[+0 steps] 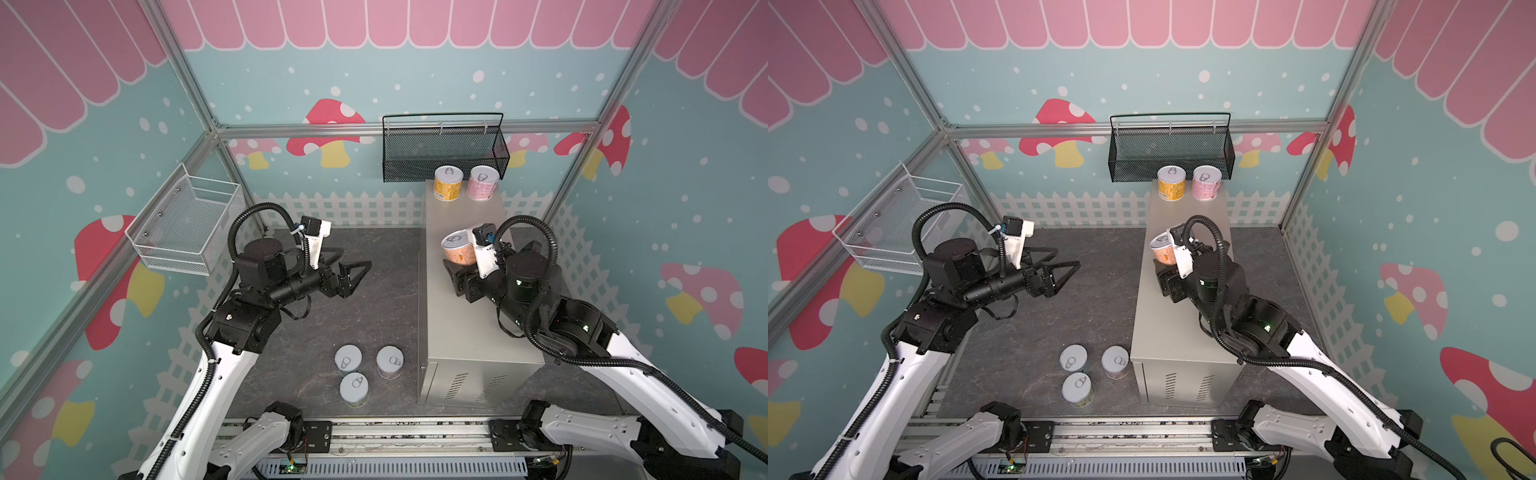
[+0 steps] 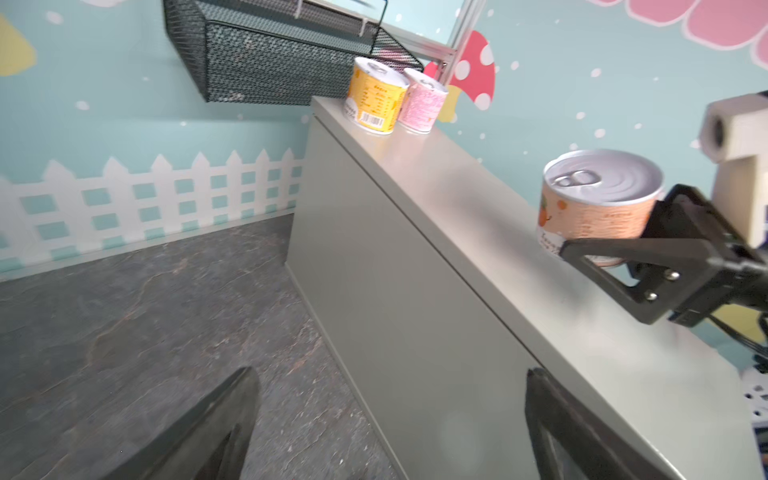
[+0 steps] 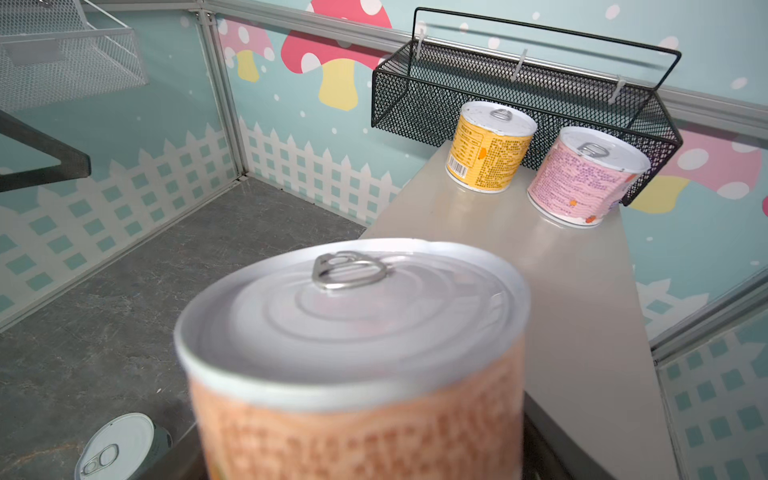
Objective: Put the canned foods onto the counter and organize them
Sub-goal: 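Open the left gripper while the right gripper carries the orange can onto the cabinet, then lower the orange can in front of the pink can with the right gripper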
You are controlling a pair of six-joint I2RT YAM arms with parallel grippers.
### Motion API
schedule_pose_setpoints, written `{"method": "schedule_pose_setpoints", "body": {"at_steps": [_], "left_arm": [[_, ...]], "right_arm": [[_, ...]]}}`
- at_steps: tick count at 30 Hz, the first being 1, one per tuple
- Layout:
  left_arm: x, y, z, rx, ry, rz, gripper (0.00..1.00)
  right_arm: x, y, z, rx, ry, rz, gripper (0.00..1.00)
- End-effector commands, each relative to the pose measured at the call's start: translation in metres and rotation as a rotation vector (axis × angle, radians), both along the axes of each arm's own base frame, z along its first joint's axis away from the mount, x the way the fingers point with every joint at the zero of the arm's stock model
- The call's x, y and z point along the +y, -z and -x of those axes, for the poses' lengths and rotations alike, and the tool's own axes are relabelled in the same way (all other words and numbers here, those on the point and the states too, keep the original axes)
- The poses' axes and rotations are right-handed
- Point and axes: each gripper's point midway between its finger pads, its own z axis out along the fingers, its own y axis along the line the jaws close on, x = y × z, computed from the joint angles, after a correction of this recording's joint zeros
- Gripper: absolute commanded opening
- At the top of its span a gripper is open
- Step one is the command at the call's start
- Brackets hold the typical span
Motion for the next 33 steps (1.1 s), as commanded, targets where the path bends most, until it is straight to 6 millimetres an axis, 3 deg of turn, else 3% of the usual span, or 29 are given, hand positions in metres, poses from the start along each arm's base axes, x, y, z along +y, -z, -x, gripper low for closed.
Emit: {"method": "schedule_pose_setpoints", "body": {"at_steps": [1, 10, 18, 33], "left_arm": [[-0.024, -0.015, 0.017, -0.028, 0.179, 0.067, 0.99], [-0.074, -0.032, 0.042, -0.034, 0.453, 0.083, 0.99], [-0.1, -0.041, 0.031, -0.064, 0.461, 0.061, 0.99], [-0.098, -0.03, 0.035, -0.073, 0.438, 0.071, 0.99]], "right_arm": [[-0.01, -0.018, 0.004, -0.04, 0.012, -0.09, 0.63], [-0.005, -0.001, -0.006, 0.0, -0.025, -0.069, 0.66], [-0.013, 0.016, -0.018, 0.027, 0.01, -0.064, 0.7], [-0.022, 0.044, -0.007, 0.101, -0.015, -0.015, 0.83]]}}
